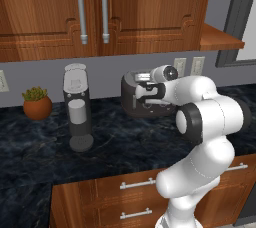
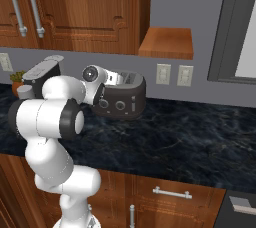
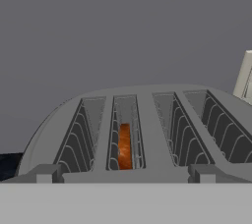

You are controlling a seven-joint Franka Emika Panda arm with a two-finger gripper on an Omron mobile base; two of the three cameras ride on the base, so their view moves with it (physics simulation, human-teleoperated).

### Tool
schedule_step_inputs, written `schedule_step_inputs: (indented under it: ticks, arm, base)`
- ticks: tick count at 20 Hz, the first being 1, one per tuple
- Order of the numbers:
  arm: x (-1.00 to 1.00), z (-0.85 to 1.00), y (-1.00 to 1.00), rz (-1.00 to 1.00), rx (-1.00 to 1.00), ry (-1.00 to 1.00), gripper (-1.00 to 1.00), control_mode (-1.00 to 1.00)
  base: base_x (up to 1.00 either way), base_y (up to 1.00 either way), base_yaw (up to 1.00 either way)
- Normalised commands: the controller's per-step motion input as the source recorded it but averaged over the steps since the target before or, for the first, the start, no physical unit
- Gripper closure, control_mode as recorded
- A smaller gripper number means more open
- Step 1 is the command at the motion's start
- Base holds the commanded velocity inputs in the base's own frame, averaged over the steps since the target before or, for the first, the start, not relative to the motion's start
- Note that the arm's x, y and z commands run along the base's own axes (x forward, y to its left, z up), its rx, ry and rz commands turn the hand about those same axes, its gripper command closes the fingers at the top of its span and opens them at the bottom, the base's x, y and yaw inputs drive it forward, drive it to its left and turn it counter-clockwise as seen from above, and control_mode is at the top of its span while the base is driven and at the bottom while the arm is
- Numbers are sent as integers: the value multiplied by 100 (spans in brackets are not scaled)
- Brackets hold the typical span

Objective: Start the toaster. Once the lever pops up, take the bread to the plate on the dining counter.

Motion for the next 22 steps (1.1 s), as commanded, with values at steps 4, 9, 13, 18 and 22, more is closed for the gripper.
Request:
schedule_step_inputs:
  ticks: [4,9,13,18,22]
  arm:
    - [0,0,0,0,0,0,-100,-100]
    - [0,0,0,0,0,0,-100,-100]
    - [0,0,0,0,0,0,-100,-100]
    - [0,0,0,0,0,0,-100,-100]
    - [0,0,0,0,0,0,-100,-100]
  base:
    - [0,0,0]
    - [0,0,0]
    - [0,0,0]
    - [0,0,0]
    - [0,0,0]
